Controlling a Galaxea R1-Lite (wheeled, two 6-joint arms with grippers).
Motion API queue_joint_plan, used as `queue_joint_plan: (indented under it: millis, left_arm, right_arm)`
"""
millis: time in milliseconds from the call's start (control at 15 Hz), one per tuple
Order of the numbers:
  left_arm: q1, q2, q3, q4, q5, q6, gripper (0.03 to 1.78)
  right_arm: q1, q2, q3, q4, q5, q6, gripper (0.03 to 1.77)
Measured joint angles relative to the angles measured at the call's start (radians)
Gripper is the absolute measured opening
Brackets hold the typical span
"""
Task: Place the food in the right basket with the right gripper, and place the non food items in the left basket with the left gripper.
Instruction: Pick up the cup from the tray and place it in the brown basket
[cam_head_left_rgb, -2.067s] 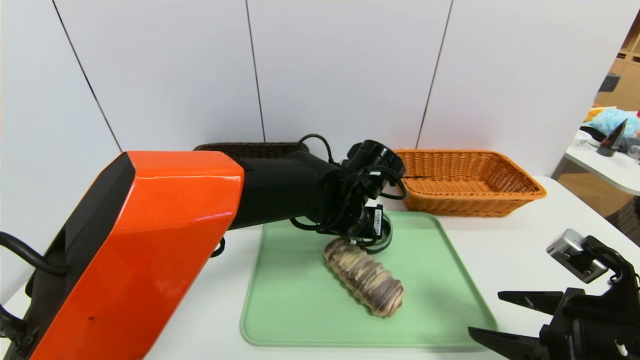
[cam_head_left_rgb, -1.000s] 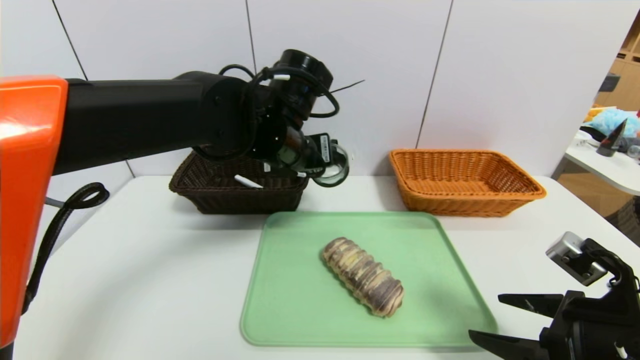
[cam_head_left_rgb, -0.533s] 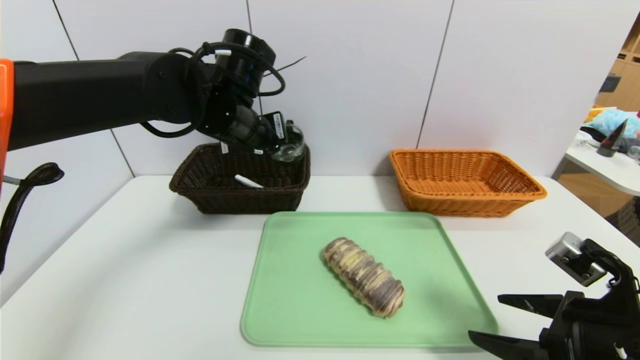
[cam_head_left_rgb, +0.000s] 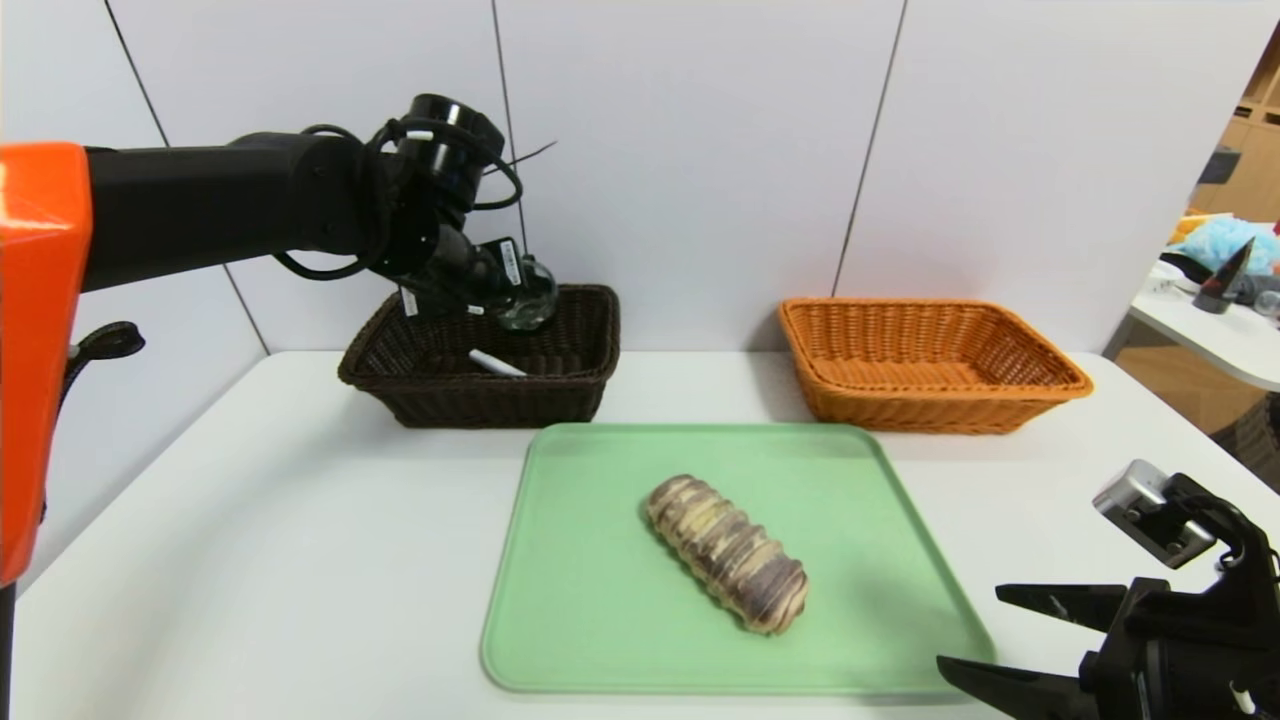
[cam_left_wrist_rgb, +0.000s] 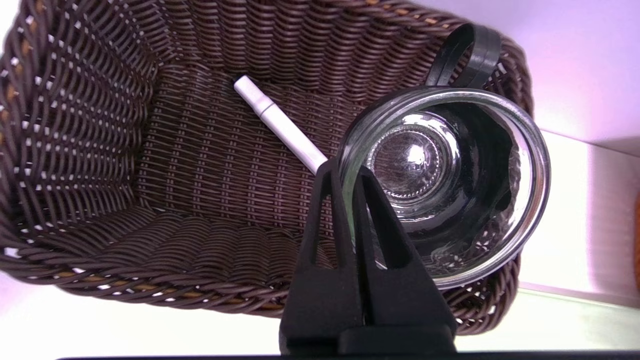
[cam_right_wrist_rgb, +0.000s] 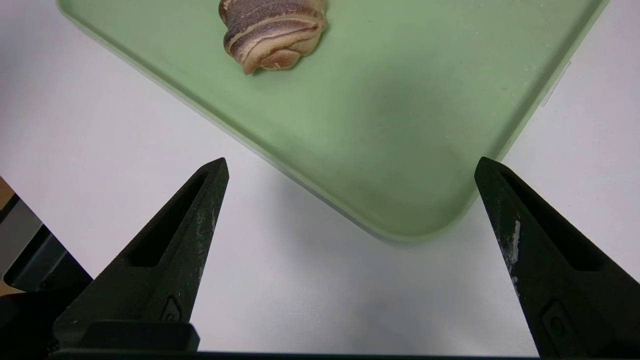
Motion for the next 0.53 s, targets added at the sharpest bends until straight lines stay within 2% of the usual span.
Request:
queue_joint_plan:
  millis: [533]
  left_arm:
    - [0.035,0.078,-0.001,-0.011,-0.004,-0.006,0.08]
  right_arm:
    - [0.0,-0.002,0.006,-0.036,-0.001,0.0,1.7]
